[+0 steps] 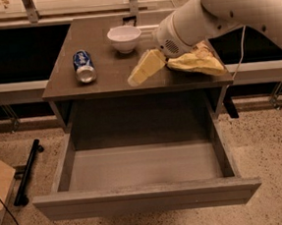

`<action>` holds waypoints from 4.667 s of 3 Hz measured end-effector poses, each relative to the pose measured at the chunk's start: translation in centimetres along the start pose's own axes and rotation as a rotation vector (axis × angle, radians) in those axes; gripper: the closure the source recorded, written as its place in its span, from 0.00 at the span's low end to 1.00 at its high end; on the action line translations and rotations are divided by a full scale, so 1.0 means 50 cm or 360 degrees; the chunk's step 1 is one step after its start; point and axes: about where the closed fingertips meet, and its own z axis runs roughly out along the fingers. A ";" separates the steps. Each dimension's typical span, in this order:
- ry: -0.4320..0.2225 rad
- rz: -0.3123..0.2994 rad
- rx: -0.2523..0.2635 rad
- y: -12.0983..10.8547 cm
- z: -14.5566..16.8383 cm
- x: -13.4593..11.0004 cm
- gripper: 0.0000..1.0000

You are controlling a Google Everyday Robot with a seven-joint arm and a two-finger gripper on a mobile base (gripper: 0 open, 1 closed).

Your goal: Place pepsi can into top drawer

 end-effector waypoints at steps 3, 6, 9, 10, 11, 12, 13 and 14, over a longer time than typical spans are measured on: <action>-0.0121 0.0016 -0.0003 0.009 0.199 -0.084 0.00; -0.0250 0.0135 -0.0036 0.028 0.341 -0.170 0.00; -0.0255 0.0382 -0.0011 0.001 0.447 -0.158 0.00; -0.0231 0.0420 -0.0012 -0.005 0.470 -0.152 0.03; -0.0229 0.0417 -0.0002 -0.010 0.474 -0.155 0.26; -0.0230 0.0403 0.0017 -0.014 0.465 -0.158 0.49; -0.0248 0.0394 0.0037 -0.021 0.439 -0.158 0.80; -0.0292 0.0335 -0.0044 -0.025 0.370 -0.154 1.00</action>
Offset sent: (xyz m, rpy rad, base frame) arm 0.0584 0.0925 -0.0421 0.0702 -0.0343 -0.0170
